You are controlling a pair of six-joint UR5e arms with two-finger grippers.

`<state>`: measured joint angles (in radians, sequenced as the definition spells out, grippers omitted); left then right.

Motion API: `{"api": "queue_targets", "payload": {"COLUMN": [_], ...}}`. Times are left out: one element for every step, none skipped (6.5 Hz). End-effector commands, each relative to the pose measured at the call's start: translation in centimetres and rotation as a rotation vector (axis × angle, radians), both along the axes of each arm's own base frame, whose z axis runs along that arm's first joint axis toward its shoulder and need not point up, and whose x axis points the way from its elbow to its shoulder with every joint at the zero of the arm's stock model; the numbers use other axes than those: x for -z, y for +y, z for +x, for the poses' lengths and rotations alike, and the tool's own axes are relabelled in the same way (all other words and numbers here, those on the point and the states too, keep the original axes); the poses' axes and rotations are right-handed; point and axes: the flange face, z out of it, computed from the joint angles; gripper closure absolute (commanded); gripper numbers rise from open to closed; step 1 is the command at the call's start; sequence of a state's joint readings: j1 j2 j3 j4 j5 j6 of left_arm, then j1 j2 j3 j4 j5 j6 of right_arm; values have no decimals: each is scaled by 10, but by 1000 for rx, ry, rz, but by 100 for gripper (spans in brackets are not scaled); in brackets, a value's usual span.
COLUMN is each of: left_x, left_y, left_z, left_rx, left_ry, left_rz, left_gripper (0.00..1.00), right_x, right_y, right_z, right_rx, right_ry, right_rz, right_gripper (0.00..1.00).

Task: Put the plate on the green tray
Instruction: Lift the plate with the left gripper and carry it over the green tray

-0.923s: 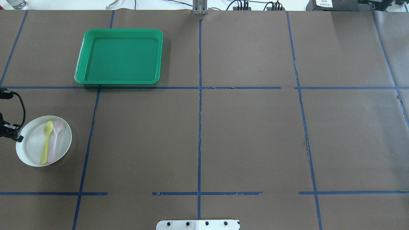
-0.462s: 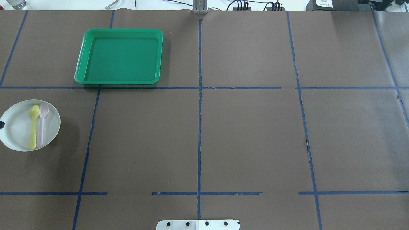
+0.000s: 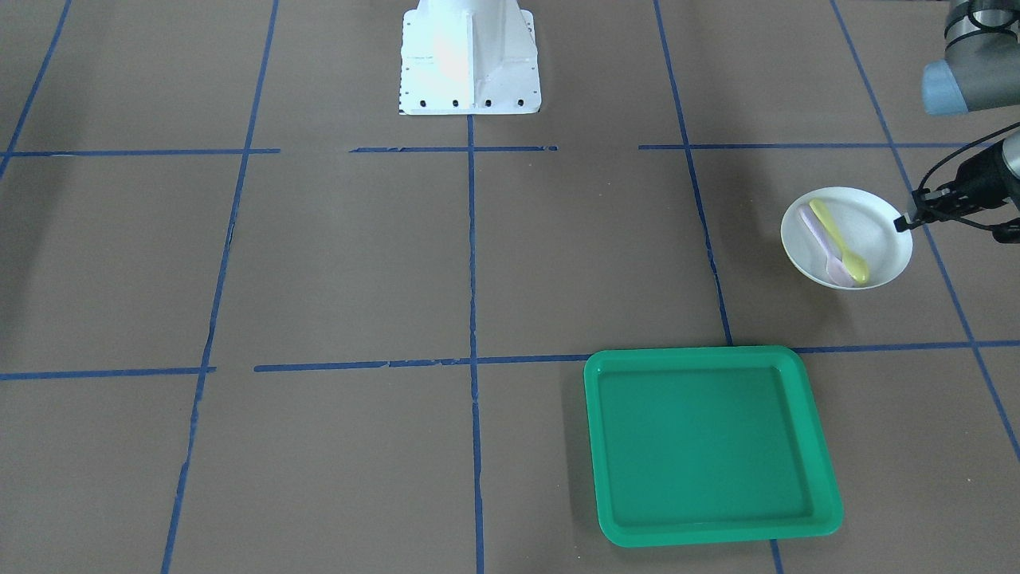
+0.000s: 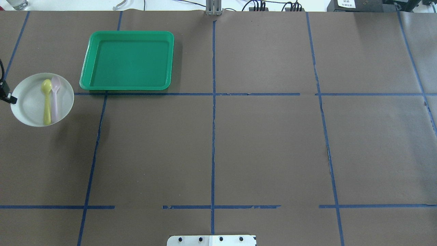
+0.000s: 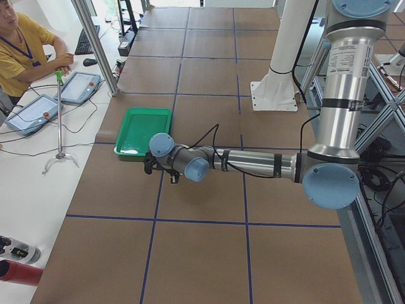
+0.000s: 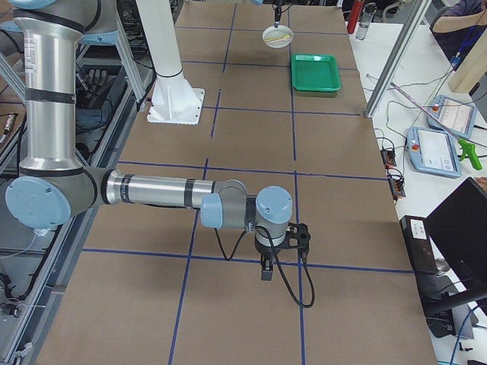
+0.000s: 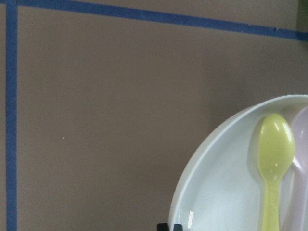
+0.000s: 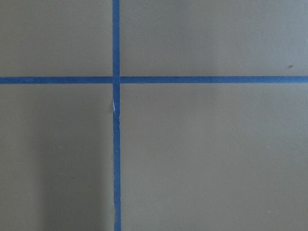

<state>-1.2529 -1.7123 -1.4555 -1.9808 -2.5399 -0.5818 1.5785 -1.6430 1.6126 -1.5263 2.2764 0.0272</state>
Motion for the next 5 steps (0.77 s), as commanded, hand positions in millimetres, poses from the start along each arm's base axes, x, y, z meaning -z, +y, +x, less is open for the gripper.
{"api": "queue_targets", "payload": {"left_x": [35,55,65,75,85], "left_y": [-85,-111,-140,-163,-179], "left_z": [28,39,49,60,72], "left_rx": [-10,1,17,27,49], "left_ry": [53,83,88,94,104], "left_rz": [-17,-44,-59,-74,-99], "left_gripper": [100,100,100,100,100], "right_x": [-1,-1,-1,-1,-1], "right_y": [1,1,1,1,1], "right_z": [0,0,0,0,0], "right_rx": [1,2,2,1,2], "right_ry": [0,0,0,0,0], "right_rz": [-1,0,0,-1,0], "right_gripper": [0,0,0,0,0]}}
